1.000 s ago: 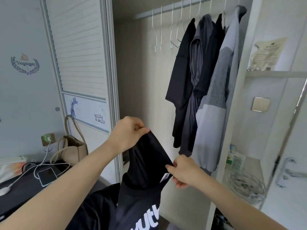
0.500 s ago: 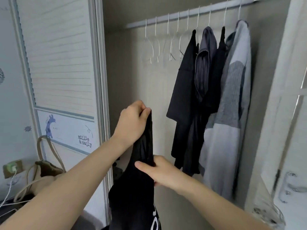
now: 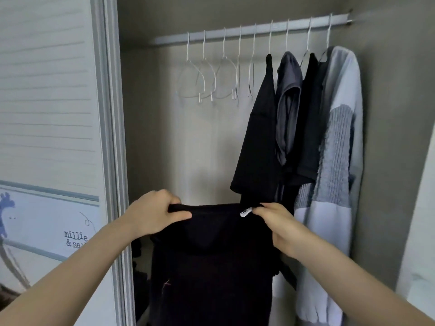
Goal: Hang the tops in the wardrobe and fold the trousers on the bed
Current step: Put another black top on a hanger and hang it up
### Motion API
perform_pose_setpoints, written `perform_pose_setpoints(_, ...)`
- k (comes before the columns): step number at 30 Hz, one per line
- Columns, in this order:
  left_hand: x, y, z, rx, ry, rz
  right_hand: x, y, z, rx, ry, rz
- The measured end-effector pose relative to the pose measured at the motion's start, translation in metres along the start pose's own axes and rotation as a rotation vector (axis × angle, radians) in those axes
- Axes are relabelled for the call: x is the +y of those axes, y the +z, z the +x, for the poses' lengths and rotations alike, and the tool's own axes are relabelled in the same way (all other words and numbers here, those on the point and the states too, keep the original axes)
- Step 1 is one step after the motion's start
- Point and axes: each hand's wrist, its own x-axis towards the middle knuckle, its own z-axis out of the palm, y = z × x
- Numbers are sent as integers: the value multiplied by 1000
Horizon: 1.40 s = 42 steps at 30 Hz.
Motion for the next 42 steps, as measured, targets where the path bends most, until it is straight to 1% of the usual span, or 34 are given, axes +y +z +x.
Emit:
perform_pose_setpoints(1,-6,3,3,45,-11,31,-5,1,3,9,-32,-64)
perform_pose_setpoints(2,-12,5,6,85,-43,-7,-7,2,8,21,-59,-125)
perform_pose_setpoints(3,-16,5,10,114,-103,-108,-9,2,11,22,-85,-180)
perform_pose_setpoints(4,-20,5,13,136,-174,-270,-9,1,14,13,-109,-230)
perform_pose_setpoints(6,-22,1,17,142,-329,-741,-9,-1,18,12,-167,-319)
perform_pose_setpoints(7,-19,-2,17,120,-393,-973,-10,-3,22,45,-208,-385)
perform_pose_setpoints(8,-17,-5,17,79,-435,-1155,-10,-5,26,110,-252,-480)
perform_pose_setpoints(9,-15,-8,19,26,-447,-1276,-12,-7,32,195,-289,-591)
perform_pose_setpoints(11,-9,-14,22,-111,-425,-1385,-14,-10,39,314,-331,-770)
perform_pose_setpoints(12,-6,-18,24,-184,-390,-1404,-16,-9,42,335,-337,-827)
perform_pose_setpoints(14,-3,-24,29,-275,-338,-1393,-23,-7,43,288,-301,-933)
perform_pose_setpoints(16,-2,-26,37,-304,-328,-1379,-41,-5,40,188,-250,-1002)
perform_pose_setpoints(18,-1,-26,51,-289,-352,-1382,-68,-4,37,163,-283,-1020)
perform_pose_setpoints(23,11,-21,86,-171,-395,-1378,-154,1,44,331,-547,-929)
perform_pose_setpoints(27,17,-26,108,-88,-395,-1373,-209,1,59,540,-795,-844)
perform_pose_setpoints(29,16,-30,118,-52,-404,-1383,-236,-1,66,632,-847,-825)
perform_pose_setpoints(31,13,-32,125,-26,-415,-1380,-263,-4,77,711,-812,-876)
perform_pose_setpoints(33,6,-36,133,-13,-419,-1370,-287,-7,91,725,-722,-873)
perform_pose_setpoints(36,-6,-40,144,0,-400,-1365,-314,-10,119,666,-619,-869)
perform_pose_setpoints(39,-20,-41,152,74,-336,-1356,-330,-9,149,597,-546,-833)
perform_pose_setpoints(42,-28,-40,158,158,-300,-1306,-339,-10,177,547,-416,-768)
